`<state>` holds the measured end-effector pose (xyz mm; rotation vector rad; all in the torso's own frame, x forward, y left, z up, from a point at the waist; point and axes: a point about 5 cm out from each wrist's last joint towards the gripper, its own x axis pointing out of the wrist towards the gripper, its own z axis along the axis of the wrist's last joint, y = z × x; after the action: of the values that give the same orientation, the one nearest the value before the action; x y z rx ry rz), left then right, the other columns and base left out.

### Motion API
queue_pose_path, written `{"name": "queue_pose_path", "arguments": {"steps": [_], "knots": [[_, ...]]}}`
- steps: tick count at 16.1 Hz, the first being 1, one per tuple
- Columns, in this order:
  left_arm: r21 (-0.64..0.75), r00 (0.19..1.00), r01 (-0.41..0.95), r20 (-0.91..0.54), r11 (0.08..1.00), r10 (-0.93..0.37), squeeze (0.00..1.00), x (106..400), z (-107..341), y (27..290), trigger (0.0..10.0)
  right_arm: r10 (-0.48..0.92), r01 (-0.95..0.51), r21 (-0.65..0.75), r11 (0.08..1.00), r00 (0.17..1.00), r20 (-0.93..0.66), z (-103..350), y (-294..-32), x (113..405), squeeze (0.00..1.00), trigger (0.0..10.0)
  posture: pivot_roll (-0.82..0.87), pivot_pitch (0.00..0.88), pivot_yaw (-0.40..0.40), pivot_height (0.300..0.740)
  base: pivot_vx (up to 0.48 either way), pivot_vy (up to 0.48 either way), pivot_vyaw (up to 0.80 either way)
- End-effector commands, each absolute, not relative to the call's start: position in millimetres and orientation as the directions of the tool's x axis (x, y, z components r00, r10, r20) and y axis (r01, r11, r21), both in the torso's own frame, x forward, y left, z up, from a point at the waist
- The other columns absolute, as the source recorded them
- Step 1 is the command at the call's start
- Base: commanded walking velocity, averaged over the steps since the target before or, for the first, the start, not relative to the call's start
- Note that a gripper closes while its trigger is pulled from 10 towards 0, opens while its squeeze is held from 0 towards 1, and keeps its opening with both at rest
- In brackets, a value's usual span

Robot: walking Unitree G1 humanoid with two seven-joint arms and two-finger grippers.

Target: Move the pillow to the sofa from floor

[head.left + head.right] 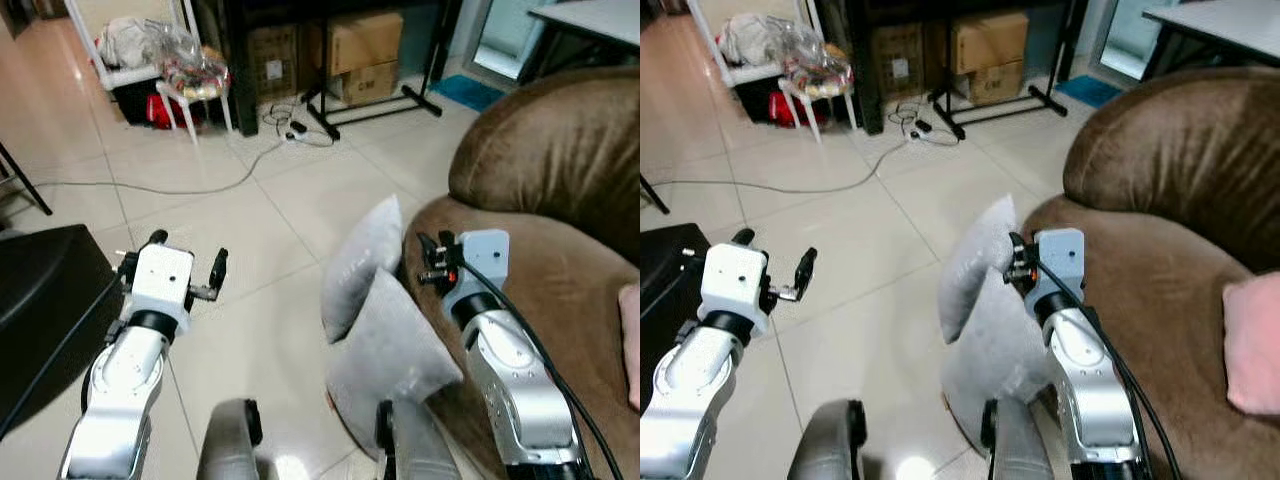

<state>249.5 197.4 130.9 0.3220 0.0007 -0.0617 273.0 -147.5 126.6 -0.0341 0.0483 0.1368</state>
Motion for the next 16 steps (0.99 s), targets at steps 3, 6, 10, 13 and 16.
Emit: {"name": "queue_pose_path", "arguments": {"steps": [3,6,10,13,16], "knots": [[0.332,0.997,0.071,-0.003,0.94,-0.074,0.0,248,132,197,10.0,0.13,-0.132,-0.022,0.991,0.99,-0.051,126,-150,273,0.0,10.0,-0.13,0.0,0.003,0.523,0.0,0.0,0.0],[0.338,0.997,0.071,-0.004,0.939,-0.074,0.0,247,132,198,10.0,0.129,-0.131,-0.025,0.991,0.99,-0.056,124,-150,272,0.0,10.0,-0.13,0.0,0.005,0.498,0.0,0.0,0.0],[0.292,0.997,0.073,-0.045,0.954,-0.063,0.0,246,129,199,10.0,0.122,-0.122,-0.01,0.992,0.991,-0.053,123,-154,270,1.0,10.0,-0.13,0.0,0.003,0.498,0.0,0.0,0.0],[0.338,0.999,0.053,-0.013,0.94,-0.052,1.0,247,133,203,10.0,0.122,-0.124,-0.038,0.992,0.991,-0.046,123,-159,273,1.0,10.0,-0.13,0.0,0.003,0.498,0.0,0.0,0.0],[0.337,0.999,0.037,-0.005,0.941,-0.037,1.0,248,135,207,10.0,0.123,-0.124,-0.01,0.992,0.991,-0.056,123,-158,275,1.0,10.0,-0.12,0.0,0.001,0.498,0.0,0.0,0.0]]}}
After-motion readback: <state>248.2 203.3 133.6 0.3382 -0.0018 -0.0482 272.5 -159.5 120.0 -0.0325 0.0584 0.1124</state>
